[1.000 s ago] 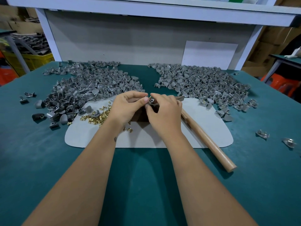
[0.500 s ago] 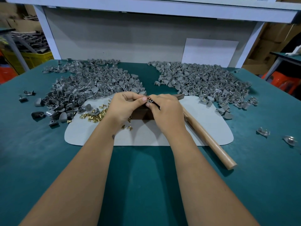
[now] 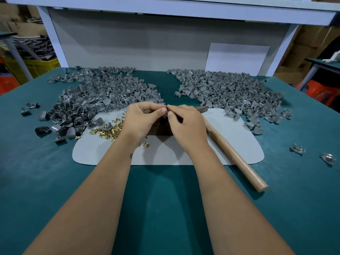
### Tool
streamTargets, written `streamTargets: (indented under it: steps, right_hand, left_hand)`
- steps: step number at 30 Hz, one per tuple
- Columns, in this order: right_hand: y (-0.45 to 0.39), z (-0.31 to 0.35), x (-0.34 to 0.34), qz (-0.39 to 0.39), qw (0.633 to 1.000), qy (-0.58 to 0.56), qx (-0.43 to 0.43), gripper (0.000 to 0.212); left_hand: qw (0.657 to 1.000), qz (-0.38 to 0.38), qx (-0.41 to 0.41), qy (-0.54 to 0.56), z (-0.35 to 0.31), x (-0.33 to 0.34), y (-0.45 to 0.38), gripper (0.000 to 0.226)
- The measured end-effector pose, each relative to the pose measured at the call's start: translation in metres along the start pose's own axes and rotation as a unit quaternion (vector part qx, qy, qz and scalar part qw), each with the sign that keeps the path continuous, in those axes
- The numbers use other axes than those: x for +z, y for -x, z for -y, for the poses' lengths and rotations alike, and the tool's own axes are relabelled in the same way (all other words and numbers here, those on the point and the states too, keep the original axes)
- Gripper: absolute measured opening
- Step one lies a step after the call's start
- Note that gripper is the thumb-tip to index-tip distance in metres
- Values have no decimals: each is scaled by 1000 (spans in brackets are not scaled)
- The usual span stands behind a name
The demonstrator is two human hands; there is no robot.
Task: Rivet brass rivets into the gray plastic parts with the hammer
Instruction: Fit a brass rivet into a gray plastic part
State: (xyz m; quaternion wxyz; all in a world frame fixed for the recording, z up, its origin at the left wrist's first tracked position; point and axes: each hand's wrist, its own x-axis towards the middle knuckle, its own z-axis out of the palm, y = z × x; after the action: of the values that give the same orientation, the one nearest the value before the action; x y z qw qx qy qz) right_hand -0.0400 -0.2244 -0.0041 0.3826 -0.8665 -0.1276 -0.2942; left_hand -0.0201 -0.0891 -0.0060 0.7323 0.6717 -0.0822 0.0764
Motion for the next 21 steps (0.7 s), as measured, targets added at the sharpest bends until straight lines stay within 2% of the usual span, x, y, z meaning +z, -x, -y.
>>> streamTargets:
  steps: [6, 12, 14, 17, 21]
  right_hand:
    - [-3, -1, 0, 14, 998, -24, 57, 22]
    - [-8, -6, -8, -60, 987, -50, 140, 25]
    - [-9, -7, -8, -43, 990, -18, 130, 27]
    - [-7, -6, -3, 3, 993, 90, 74, 28]
    - [-3, 0, 7, 46, 978, 204, -2, 30]
  left_hand:
    - [999, 10, 17, -29, 0, 2, 0, 8]
    - [996, -70, 43, -14, -1, -4, -5, 12]
    - [994, -102, 46, -4, -1, -8, -8, 14]
    - [991, -127, 44, 6, 1, -12, -10, 17]
    - [990, -135, 52, 0, 2, -14, -11, 14]
